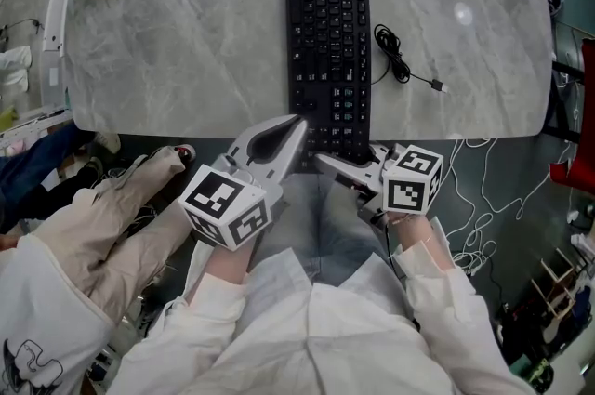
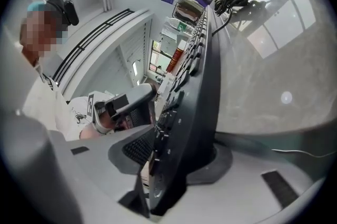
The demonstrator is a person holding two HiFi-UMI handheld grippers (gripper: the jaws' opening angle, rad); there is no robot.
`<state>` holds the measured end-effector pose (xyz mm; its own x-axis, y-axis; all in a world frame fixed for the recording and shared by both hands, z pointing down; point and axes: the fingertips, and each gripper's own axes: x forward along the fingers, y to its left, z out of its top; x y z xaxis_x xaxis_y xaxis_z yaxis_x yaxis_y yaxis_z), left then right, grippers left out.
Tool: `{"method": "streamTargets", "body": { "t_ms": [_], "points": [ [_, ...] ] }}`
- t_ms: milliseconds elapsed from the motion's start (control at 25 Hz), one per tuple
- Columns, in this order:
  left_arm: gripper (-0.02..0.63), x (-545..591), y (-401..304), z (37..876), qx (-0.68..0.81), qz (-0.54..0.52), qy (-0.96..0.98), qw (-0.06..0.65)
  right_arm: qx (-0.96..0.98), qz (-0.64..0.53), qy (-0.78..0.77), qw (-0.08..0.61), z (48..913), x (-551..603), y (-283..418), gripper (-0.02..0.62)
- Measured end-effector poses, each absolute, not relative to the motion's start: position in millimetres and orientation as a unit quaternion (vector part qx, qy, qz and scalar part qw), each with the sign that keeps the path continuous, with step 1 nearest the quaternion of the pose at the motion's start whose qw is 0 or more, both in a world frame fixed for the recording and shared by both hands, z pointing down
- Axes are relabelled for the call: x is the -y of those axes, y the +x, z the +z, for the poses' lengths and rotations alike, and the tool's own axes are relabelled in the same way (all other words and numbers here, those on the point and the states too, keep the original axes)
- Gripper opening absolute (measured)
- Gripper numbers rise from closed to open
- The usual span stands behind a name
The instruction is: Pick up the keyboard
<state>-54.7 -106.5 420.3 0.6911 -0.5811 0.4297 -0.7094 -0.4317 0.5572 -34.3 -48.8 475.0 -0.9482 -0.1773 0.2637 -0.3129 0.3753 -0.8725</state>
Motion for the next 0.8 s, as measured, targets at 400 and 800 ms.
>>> {"method": "streamTargets", "body": {
  "t_ms": [400, 800],
  "points": [
    [0.015, 125, -56, 423, 0.385, 0.090, 0.844, 0.362, 0.844, 0.514, 0.141, 0.064, 476, 49, -34, 0.201],
    [0.015, 145, -67, 423, 0.409, 0.084, 0.839, 0.348, 0.855, 0.496, 0.137, 0.060, 475, 50, -34, 0.201]
  ]
}}
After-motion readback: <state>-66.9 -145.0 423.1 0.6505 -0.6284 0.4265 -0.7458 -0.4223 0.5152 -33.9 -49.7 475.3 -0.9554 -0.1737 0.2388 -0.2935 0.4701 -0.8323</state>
